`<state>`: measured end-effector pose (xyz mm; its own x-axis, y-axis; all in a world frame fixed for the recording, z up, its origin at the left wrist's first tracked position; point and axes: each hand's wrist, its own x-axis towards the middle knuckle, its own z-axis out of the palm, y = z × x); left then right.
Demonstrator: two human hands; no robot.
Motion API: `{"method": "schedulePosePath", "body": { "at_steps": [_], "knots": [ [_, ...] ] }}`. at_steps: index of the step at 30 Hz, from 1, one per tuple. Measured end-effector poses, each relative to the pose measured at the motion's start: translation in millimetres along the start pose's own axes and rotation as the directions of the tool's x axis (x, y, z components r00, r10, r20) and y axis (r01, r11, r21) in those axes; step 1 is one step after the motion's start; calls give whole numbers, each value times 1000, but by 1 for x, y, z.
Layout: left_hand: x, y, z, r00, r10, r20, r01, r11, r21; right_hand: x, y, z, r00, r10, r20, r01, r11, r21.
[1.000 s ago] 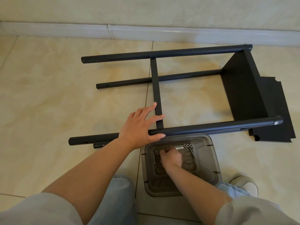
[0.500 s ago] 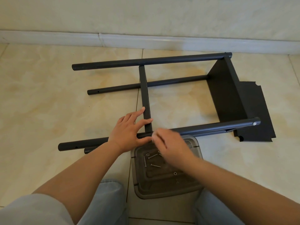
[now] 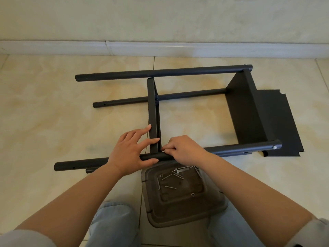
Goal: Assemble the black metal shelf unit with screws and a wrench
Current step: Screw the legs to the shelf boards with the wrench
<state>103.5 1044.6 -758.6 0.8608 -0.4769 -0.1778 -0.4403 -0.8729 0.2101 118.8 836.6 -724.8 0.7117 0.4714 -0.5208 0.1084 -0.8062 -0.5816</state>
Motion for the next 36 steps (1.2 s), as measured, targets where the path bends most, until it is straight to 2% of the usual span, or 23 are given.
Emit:
{"method": "schedulePosePath", "body": {
  "at_steps": [4, 10, 14, 19, 24, 29, 36],
  "knots": [
    [-10, -9, 3, 998, 46, -30, -46, 999, 21, 3, -4, 7, 998, 8, 65, -14, 995, 100],
    [-16, -13, 4, 997, 73, -33, -72, 997, 18, 15, -2, 11, 992, 109, 60, -123, 930, 347],
    [-15, -12, 4, 997, 72, -32, -72, 997, 15, 30, 1, 14, 972, 200, 122, -234, 812, 534],
    [-15, -13, 4, 997, 71, -23, -71, 997, 4, 46, 2, 18, 920, 260, 293, -391, 632, 669],
    [-14, -15, 7, 998, 43, -39, -42, 999, 29, 52, 1, 20, 895, 212, 393, -431, 644, 633],
    [-14, -15, 7, 999, 28, -31, -27, 1000, 15, 59, 1, 22, 878, 223, 423, -436, 736, 518],
    [-14, -15, 7, 998, 33, -49, -32, 999, 13, 58, 0, 20, 863, 209, 460, -440, 757, 483]
  ]
}}
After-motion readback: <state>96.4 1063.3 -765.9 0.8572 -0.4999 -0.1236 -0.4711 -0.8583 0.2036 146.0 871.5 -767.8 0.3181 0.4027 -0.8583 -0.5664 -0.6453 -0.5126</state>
